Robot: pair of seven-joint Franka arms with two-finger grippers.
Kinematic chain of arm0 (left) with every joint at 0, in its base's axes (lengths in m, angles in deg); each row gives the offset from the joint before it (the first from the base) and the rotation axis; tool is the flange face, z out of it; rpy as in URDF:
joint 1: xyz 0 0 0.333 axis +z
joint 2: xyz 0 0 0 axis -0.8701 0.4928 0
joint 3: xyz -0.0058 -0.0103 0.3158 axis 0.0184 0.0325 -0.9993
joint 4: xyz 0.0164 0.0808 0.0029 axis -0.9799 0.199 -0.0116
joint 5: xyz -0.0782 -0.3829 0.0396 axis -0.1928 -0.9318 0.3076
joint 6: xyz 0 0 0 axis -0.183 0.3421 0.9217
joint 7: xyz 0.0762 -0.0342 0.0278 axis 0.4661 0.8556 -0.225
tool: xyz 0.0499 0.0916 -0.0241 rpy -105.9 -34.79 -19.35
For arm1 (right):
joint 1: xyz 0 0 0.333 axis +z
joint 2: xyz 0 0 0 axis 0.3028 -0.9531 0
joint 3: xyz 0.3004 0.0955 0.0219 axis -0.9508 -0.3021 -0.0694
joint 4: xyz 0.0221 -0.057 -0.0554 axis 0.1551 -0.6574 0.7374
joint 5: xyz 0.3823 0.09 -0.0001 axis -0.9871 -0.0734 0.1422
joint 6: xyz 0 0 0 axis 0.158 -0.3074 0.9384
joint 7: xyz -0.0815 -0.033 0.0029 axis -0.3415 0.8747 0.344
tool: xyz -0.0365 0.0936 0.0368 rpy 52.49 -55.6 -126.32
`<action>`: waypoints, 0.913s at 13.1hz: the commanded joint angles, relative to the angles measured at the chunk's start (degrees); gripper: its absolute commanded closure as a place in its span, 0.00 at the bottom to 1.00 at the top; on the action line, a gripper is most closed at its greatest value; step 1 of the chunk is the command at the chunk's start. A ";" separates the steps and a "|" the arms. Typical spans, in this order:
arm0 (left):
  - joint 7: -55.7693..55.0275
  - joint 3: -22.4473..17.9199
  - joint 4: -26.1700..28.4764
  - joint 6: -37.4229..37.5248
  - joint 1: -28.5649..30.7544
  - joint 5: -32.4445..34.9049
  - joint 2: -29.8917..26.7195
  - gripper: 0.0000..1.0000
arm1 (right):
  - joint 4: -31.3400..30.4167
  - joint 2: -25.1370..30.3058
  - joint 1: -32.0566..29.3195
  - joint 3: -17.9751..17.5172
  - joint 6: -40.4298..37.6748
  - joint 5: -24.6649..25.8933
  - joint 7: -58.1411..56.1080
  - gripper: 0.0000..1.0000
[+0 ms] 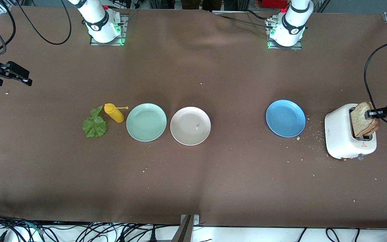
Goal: Make sandwich in beige plate with both arms
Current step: 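Grasp the bread slice with the left gripper and lift it out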
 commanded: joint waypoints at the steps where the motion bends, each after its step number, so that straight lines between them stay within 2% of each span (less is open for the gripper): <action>1: 1.20 1.02 -3.02 5.46 -0.09 -0.83 -0.13 1.00 | 1.41 -0.48 -0.02 0.20 -1.09 -0.67 -0.17 0.00; 6: 2.07 4.87 -4.42 10.84 -0.71 -21.28 1.88 1.00 | 1.41 -0.57 -0.02 0.20 -1.01 -0.67 -0.17 0.00; 9: 3.22 13.04 -4.51 10.23 -2.11 -31.13 7.32 1.00 | 1.41 -0.48 -0.02 0.20 -1.01 -0.67 -0.17 0.00; 12: 0.78 13.59 -4.60 10.05 -8.34 -37.82 11.80 1.00 | 1.41 -0.48 -0.02 0.20 -1.09 -0.67 -0.17 0.00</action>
